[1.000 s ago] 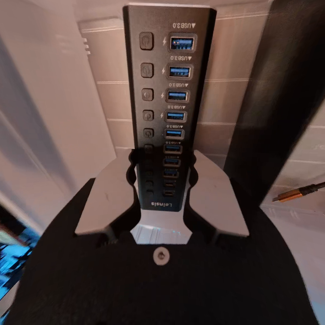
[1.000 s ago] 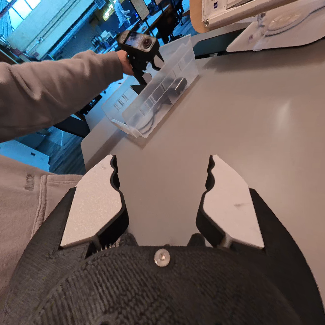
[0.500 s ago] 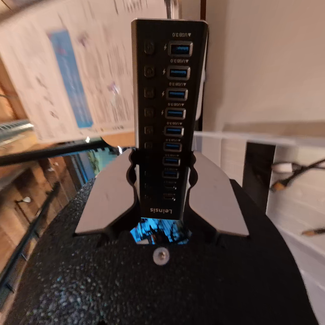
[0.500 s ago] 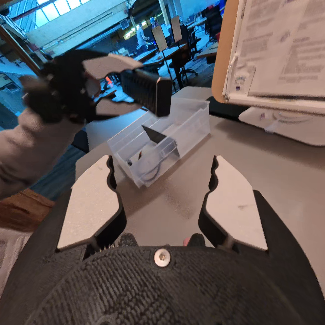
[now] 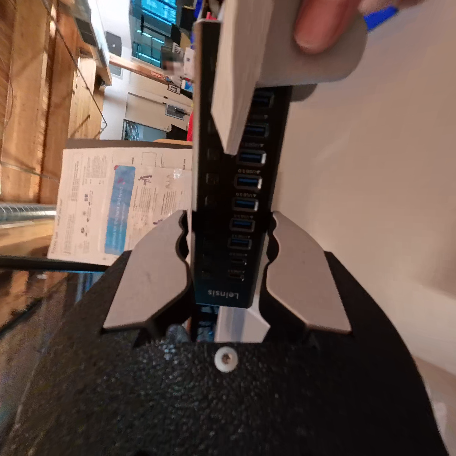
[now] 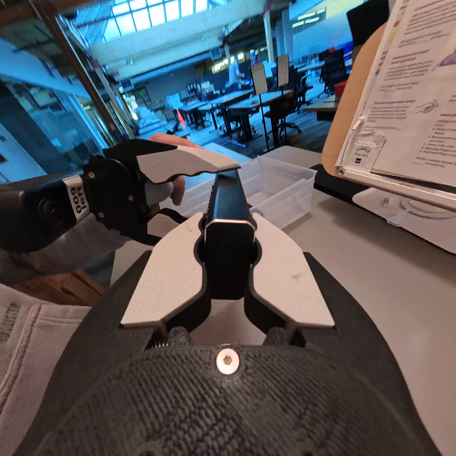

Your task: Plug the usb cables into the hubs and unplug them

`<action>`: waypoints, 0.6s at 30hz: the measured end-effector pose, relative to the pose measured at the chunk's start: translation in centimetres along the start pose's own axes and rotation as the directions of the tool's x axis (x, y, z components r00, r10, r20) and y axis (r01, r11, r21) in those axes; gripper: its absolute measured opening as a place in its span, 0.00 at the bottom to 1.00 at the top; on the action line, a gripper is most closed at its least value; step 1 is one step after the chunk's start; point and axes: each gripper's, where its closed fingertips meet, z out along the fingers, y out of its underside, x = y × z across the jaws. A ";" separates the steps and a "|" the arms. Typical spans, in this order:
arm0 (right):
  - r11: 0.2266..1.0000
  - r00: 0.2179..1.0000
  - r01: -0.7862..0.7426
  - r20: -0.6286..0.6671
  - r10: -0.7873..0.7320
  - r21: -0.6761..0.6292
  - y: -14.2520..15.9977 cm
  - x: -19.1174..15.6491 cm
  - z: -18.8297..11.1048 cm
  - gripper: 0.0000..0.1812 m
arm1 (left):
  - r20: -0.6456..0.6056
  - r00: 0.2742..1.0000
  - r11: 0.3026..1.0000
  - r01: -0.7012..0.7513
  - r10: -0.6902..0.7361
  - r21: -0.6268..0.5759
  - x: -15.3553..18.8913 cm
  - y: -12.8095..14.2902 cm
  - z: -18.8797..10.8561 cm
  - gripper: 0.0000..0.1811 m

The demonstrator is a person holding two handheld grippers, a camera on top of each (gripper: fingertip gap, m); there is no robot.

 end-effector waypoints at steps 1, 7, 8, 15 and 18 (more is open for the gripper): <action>0.999 1.000 -0.012 -0.006 0.013 0.031 -0.3 0.2 -0.5 0.17 | 0.014 0.998 0.998 0.058 -0.059 0.007 -0.3 -0.2 0.1 0.37; 0.992 0.986 0.064 -0.158 -0.046 0.107 -2.9 2.3 -4.7 0.17 | 0.005 0.586 0.580 0.802 -0.811 0.144 -1.3 -0.9 -1.1 0.48; 0.990 0.975 0.112 -0.203 -0.093 0.084 -3.2 2.5 -5.3 0.17 | -0.109 0.343 0.325 0.933 -0.933 0.151 -0.4 -1.7 -1.3 0.48; 0.949 0.897 0.307 -0.313 -0.313 -0.069 -2.3 1.5 -6.2 0.17 | -0.524 -0.821 -0.788 0.472 -0.228 -0.396 3.1 -6.1 1.6 0.49; 0.930 0.880 0.333 -0.304 -0.365 -0.155 -0.1 1.1 -5.7 0.17 | -0.548 -0.837 -0.832 0.308 -0.005 -0.462 2.2 -5.9 2.3 0.43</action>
